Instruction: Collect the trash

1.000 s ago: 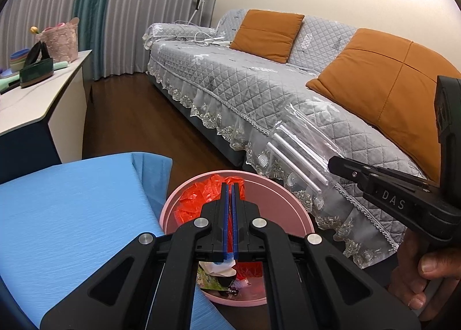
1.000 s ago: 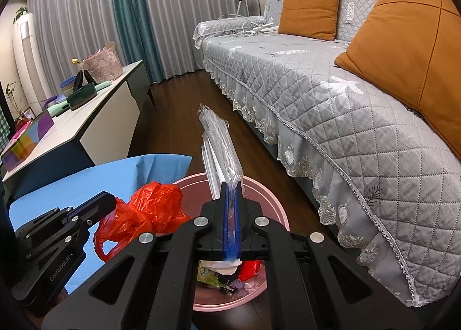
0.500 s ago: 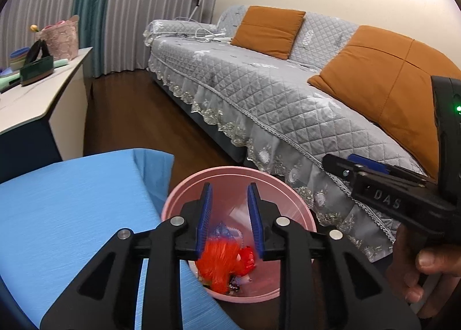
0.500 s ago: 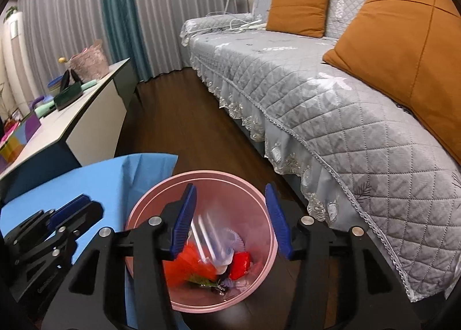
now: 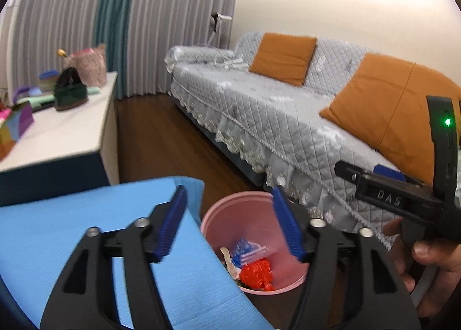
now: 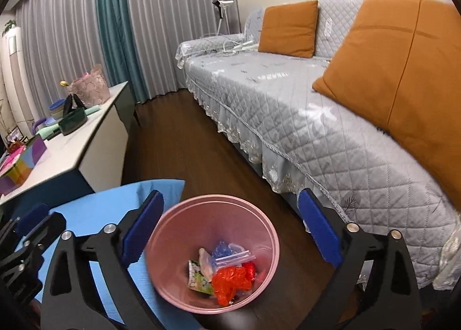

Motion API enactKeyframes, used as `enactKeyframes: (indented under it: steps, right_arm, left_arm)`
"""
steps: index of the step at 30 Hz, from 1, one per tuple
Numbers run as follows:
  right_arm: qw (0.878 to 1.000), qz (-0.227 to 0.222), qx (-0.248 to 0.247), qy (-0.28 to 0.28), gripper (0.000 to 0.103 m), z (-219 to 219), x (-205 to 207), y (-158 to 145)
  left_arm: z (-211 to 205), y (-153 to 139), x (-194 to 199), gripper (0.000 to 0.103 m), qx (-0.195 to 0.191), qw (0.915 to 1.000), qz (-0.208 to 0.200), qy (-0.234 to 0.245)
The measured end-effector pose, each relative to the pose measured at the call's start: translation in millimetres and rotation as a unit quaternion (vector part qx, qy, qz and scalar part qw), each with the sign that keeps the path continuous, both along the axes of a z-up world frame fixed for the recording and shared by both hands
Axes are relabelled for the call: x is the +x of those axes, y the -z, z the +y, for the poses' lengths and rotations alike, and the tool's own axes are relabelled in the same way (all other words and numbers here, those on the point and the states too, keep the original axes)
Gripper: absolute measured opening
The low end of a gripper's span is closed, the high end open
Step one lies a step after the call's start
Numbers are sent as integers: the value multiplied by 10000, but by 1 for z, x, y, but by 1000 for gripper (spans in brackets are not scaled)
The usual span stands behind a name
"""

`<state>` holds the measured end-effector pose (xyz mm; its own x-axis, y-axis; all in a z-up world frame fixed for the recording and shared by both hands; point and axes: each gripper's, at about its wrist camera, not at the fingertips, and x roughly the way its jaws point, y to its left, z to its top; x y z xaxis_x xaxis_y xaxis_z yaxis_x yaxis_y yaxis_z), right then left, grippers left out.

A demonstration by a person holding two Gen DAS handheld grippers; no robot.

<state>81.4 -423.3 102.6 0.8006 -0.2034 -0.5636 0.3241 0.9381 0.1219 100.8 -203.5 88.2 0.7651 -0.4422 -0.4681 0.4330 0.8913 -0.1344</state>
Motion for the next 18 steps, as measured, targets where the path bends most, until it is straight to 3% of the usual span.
enactKeyframes:
  steps: [3, 7, 10, 14, 18]
  right_arm:
    - [9997, -231, -51, -28, 98, 12, -9, -27]
    - [9985, -519, -82, -134, 98, 32, -32, -59]
    - [9976, -644, -67, -234, 98, 46, -53, -71]
    - [9971, -685, -10, -323, 98, 64, -79, -70]
    - [9963, -567, -173, -622, 98, 93, -97, -55]
  left_arm:
    - [10, -36, -11, 72, -92, 9996, -226, -133]
    - [29, -91, -38, 89, -182, 9958, -829, -353]
    - [50, -118, -59, 89, -183, 9929, -1070, -485]
    - [79, -123, -86, 89, -31, 9903, -1163, -761]
    - [117, -99, -112, 89, -46, 9902, -887, -1077]
